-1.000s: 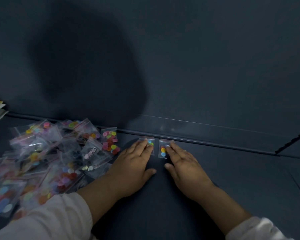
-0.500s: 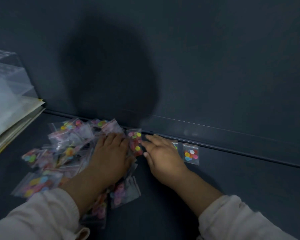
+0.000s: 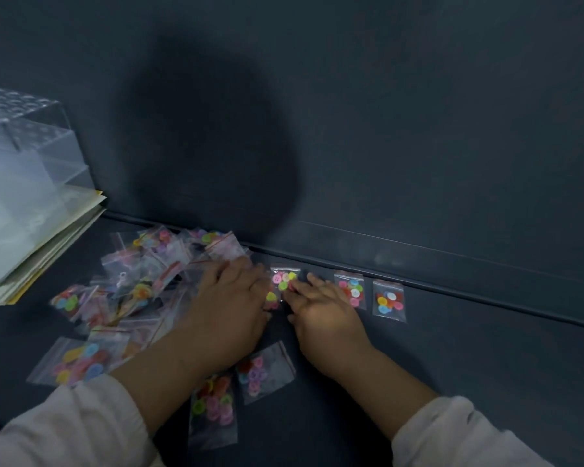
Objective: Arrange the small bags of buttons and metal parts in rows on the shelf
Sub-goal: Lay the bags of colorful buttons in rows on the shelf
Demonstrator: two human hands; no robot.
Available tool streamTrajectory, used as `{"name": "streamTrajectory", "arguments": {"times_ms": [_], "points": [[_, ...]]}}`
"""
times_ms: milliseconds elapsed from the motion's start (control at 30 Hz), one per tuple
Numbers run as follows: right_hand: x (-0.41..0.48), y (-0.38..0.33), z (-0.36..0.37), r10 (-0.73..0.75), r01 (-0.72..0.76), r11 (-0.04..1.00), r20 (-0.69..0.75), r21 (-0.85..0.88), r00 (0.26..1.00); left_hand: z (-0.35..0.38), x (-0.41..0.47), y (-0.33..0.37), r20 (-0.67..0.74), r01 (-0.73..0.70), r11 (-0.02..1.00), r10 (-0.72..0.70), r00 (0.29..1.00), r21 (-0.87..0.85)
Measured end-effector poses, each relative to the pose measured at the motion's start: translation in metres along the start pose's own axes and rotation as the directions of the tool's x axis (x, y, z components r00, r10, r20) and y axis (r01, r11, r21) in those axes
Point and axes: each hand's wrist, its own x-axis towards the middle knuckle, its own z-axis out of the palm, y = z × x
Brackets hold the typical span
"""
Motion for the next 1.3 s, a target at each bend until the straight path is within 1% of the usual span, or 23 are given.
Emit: {"name": "streamTrajectory", "arguments": {"times_ms": [67,133,233,300,367,467,533,567,633,733,833,1000,1067,1133,1200,1300], "points": [[-0.015,-0.002,-0.002,0.013,-0.014,0.999,-0.041,-0.033,0.999,0.002,-0.003,0.010,0.029,-0.035,0.999,0.035,0.999,0.001],[-0.032,-0.004,-0.005,0.013,-0.015,0.999,-0.046,-0.047,0.999,0.003,-0.007,0.021,0.072,-0.055,0.998,0.056,0.996,-0.012],[-0.059,0.001,-0.008,0.013,-0.016,0.999,-0.048,-0.049,0.999,0.002,-0.011,0.035,0.071,-0.107,0.994,0.106,0.992,0.015],[-0.078,0.008,-0.010,0.038,-0.039,0.997,-0.023,-0.066,0.999,0.001,-0.014,0.048,0.070,-0.164,0.986,0.165,0.984,-0.027],[-0.098,0.017,-0.014,0.061,-0.061,0.996,0.002,-0.060,0.998,-0.004,-0.018,0.061,0.076,-0.190,0.978,0.196,0.978,-0.081],[-0.123,0.034,-0.022,0.081,-0.081,0.996,0.003,-0.022,0.997,-0.009,-0.024,0.085,0.146,-0.236,0.951,0.268,0.952,-0.201],[-0.139,0.044,-0.029,0.093,-0.093,0.996,-0.010,-0.009,0.996,-0.007,-0.028,0.100,0.118,-0.308,0.924,0.340,0.933,-0.226],[-0.145,0.048,-0.032,0.096,-0.096,0.995,-0.018,0.001,0.995,-0.008,-0.029,0.107,0.116,-0.324,0.919,0.356,0.927,-0.226],[-0.157,0.057,-0.036,0.106,-0.105,0.994,-0.044,0.026,0.993,-0.007,-0.032,0.120,0.050,-0.372,0.894,0.395,0.917,-0.251],[-0.170,0.070,-0.037,0.154,-0.152,0.988,-0.076,0.029,0.985,-0.010,-0.033,0.137,0.019,-0.431,0.853,0.457,0.889,-0.294],[-0.183,0.084,-0.036,0.189,-0.192,0.981,-0.078,-0.029,0.979,-0.007,-0.032,0.155,0.061,-0.454,0.829,0.498,0.865,-0.327],[-0.201,0.117,-0.036,0.315,-0.319,0.947,-0.081,-0.034,0.946,-0.004,-0.019,0.187,0.090,-0.497,0.807,0.548,0.832,-0.319],[-0.203,0.130,-0.037,0.323,-0.326,0.944,-0.058,-0.051,0.945,-0.003,-0.010,0.199,0.095,-0.505,0.804,0.555,0.826,-0.313],[-0.201,0.141,-0.040,0.325,-0.325,0.945,-0.021,-0.032,0.946,-0.004,0.002,0.210,0.111,-0.501,0.812,0.551,0.827,-0.298],[-0.195,0.153,-0.042,0.326,-0.326,0.945,0.021,-0.008,0.945,-0.006,0.016,0.217,0.140,-0.499,0.827,0.543,0.828,-0.259],[-0.181,0.168,-0.044,0.327,-0.327,0.945,0.034,-0.013,0.944,-0.008,0.036,0.222,0.163,-0.493,0.851,0.520,0.838,-0.181]]}}
